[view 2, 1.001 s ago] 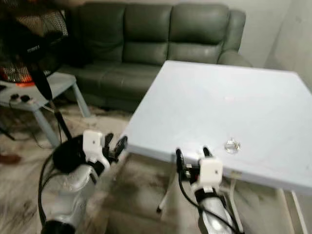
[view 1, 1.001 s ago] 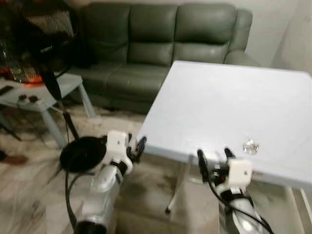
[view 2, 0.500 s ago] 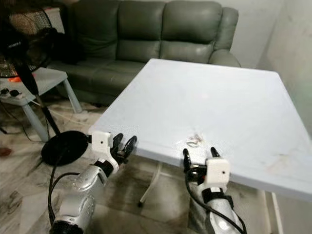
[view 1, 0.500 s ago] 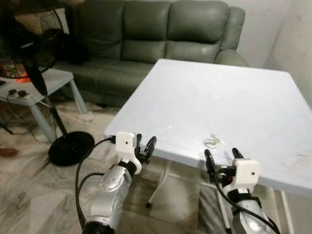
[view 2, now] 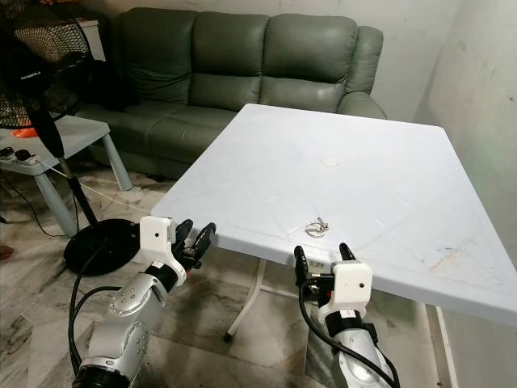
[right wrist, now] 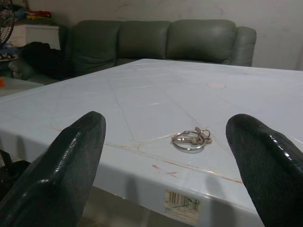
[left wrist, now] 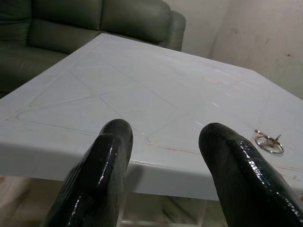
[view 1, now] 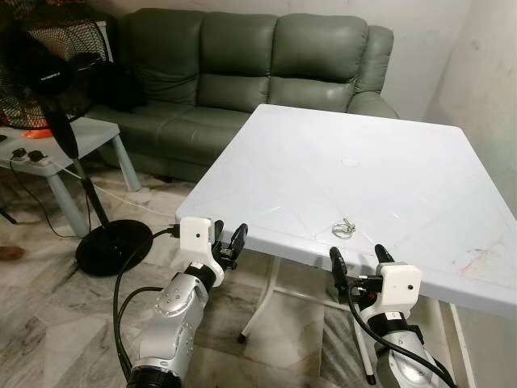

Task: Hang keys on a hook

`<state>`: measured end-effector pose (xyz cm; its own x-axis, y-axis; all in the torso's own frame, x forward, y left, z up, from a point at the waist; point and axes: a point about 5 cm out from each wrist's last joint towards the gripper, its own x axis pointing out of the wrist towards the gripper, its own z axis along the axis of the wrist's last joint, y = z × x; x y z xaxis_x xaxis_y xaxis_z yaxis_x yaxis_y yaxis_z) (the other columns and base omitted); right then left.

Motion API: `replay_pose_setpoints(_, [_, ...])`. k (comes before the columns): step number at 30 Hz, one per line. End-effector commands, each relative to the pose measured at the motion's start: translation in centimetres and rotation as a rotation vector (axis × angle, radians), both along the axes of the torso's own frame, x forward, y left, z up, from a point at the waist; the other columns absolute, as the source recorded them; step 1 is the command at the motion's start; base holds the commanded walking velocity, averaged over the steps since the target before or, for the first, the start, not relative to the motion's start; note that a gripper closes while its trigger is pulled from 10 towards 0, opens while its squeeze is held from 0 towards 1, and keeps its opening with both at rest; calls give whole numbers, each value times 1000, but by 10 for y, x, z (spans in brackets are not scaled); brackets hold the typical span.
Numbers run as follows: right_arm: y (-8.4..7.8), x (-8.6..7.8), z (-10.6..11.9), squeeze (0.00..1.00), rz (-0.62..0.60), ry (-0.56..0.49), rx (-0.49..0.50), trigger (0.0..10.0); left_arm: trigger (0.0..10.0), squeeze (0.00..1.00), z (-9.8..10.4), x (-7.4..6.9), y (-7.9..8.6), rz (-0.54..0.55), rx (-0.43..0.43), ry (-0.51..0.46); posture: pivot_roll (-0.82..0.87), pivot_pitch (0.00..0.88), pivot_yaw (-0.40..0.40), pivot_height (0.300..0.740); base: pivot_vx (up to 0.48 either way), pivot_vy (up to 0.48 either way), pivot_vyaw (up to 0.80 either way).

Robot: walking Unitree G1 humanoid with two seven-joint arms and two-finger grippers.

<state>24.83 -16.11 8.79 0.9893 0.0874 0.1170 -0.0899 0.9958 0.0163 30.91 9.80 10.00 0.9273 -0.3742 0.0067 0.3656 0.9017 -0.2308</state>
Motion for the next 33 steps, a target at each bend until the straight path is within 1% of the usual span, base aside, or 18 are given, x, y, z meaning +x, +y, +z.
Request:
replay_pose_setpoints(1, [-1, 2, 4, 0, 0, -12, 2, 10000, 10000, 0, 2, 0, -1, -13, 0, -6, -87, 0, -2, 740, 0, 0, 0])
replay_pose_setpoints(11, [-1, 4, 4, 0, -4, -5, -1, 10000, 10000, 0, 2, -1, -4, -44, -1, -11, -87, 0, -4, 740, 0, 0, 0])
replay_pose_setpoints(15, [-3, 8, 5, 0, -40, 10, 6, 10000, 10000, 0, 3, -1, -4, -45, 0, -12, -86, 0, -2, 740, 0, 0, 0])
replay_pose_setpoints(18, [-5, 12, 8, 0, -62, 18, -14, 10000, 10000, 0, 4, -1, -4, -51, 0, -13, -85, 0, -2, 740, 0, 0, 0])
replay_pose_setpoints(21, [-8, 20, 12, 0, -70, 20, -16, 10000, 10000, 0, 6, -1, -6, -68, 8, -20, -83, 0, -2, 740, 0, 0, 0])
replay_pose_setpoints(23, [-9, 30, 21, 0, -51, -7, -72, 10000, 10000, 0, 7, -2, -11, -105, 16, -26, -80, 0, -5, 740, 0, 0, 0])
replay_pose_setpoints(24, [-11, 33, 23, 0, -49, -13, -79, 10000, 10000, 0, 8, -3, -13, -117, 18, -27, -78, 0, -5, 740, 0, 0, 0])
replay_pose_setpoints(25, [-14, 39, 28, 0, -49, -19, -84, 10000, 10000, 0, 9, -4, -16, -141, 20, -30, -76, 5, -7, 740, 0, 0, 0])
replay_pose_setpoints(27, [-17, 45, 32, 0, -48, -24, -88, 10000, 10000, 0, 10, -4, -18, -160, 22, -33, -76, 5, -7, 740, 0, 0, 0])
replay_pose_setpoints(29, [-19, 49, 36, 0, -48, -22, -93, 10000, 10000, 0, 11, -5, -20, -174, 23, -36, -70, 20, -12, 740, 0, 0, 0])
replay_pose_setpoints(31, [-24, 58, 44, 0, -37, -34, -112, 10000, 10000, 0, 13, -8, -24, -212, 26, -43, -68, 26, -14, 740, 0, 0, 0])
replay_pose_setpoints(32, [-27, 64, 50, 0, -35, -36, -111, 10000, 10000, 0, 14, -10, -26, -232, 30, -45, -62, 43, -19, 740, 0, 0, 0])
replay_pose_setpoints(33, [-29, 66, 52, 0, -32, -38, -115, 10000, 10000, 0, 15, -11, -27, -234, 29, -44, -62, 46, -20, 740, 0, 0, 0])
